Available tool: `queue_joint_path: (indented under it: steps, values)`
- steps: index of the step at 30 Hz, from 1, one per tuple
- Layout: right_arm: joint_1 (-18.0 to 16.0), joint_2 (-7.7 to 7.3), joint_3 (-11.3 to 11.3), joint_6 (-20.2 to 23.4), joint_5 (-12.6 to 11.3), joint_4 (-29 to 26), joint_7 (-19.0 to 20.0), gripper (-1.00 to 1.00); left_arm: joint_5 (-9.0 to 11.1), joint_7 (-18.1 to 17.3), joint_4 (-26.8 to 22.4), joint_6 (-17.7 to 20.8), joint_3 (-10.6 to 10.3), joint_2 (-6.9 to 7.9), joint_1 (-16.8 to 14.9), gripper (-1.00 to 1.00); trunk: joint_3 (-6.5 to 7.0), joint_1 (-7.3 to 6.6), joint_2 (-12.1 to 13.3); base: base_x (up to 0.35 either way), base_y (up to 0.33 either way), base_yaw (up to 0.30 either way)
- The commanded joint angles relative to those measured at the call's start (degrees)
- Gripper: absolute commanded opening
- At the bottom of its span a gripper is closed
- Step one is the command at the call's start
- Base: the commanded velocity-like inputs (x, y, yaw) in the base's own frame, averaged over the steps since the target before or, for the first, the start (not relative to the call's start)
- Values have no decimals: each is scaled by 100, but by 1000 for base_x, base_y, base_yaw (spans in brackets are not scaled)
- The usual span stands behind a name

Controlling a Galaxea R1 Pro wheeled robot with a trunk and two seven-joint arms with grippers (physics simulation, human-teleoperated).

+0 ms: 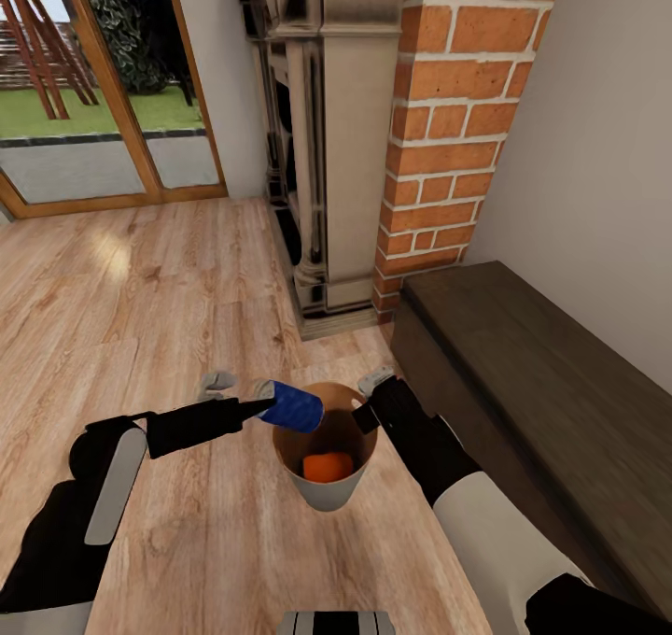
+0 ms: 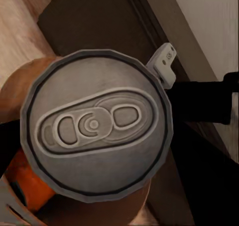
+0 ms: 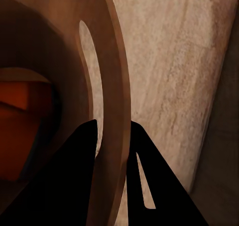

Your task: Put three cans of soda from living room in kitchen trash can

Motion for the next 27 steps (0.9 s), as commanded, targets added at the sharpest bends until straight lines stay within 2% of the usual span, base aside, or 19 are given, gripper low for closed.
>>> queue_joint_path:
  steps: [1,6,13,14,16,27]
  values:
    - [-2,2,6,13,-182,-1,36,-100,-29,0,2,0,-36,-27,-1,-100,1,-1,0,0,0,0]
    - [-2,2,115,18,-308,-1,35,-100,-100,186,41,0,-406,-196,-143,-100,1,-1,0,0,0,0]
    - [-2,2,223,39,-343,-6,34,-100,-119,429,49,0,-666,-239,-236,-100,1,-1,0,0,0,0]
    - [-2,2,225,40,-343,-5,34,-100,-120,464,49,0,-680,-240,-239,-100,1,-1,0,0,0,0]
    - [-2,2,232,43,-345,-2,34,-100,-123,753,51,0,-723,-238,-244,-100,1,-1,0,0,0,0]
    - [-2,2,234,43,-346,-2,34,-100,-132,1517,58,0,-761,-228,-243,-100,1,-1,0,0,0,0]
